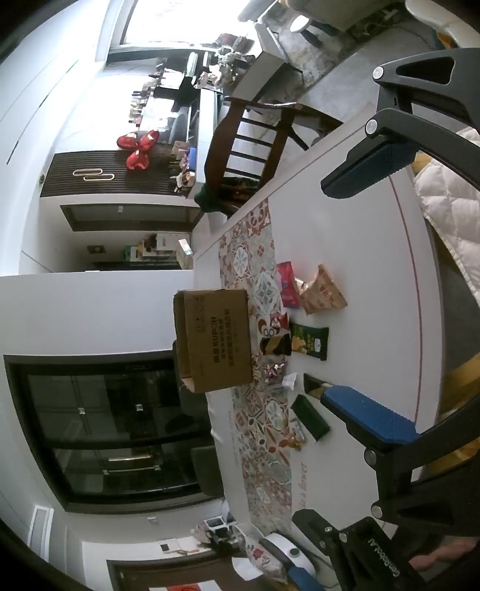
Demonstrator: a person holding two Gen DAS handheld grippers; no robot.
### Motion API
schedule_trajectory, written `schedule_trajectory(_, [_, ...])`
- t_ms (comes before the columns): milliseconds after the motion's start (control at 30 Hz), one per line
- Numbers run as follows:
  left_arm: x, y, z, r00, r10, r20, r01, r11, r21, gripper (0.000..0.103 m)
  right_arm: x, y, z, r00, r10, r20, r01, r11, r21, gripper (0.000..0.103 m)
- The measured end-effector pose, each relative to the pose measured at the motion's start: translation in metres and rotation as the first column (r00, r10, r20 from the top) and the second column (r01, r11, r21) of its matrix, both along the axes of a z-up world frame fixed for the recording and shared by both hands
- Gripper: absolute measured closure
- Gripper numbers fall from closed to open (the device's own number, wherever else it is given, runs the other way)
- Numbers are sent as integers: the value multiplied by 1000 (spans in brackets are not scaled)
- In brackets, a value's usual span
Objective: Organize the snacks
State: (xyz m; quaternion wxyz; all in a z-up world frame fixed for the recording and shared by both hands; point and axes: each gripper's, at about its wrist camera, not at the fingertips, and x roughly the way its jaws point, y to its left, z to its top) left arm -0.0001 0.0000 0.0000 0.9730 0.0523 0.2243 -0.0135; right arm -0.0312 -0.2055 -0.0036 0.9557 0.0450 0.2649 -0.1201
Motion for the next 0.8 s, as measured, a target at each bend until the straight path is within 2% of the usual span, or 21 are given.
schedule_trajectory(800, [-1,3,6,1000,-4,7,5,1000,-12,0,-2,1,2,1000,0,15,0,1000,-4,0])
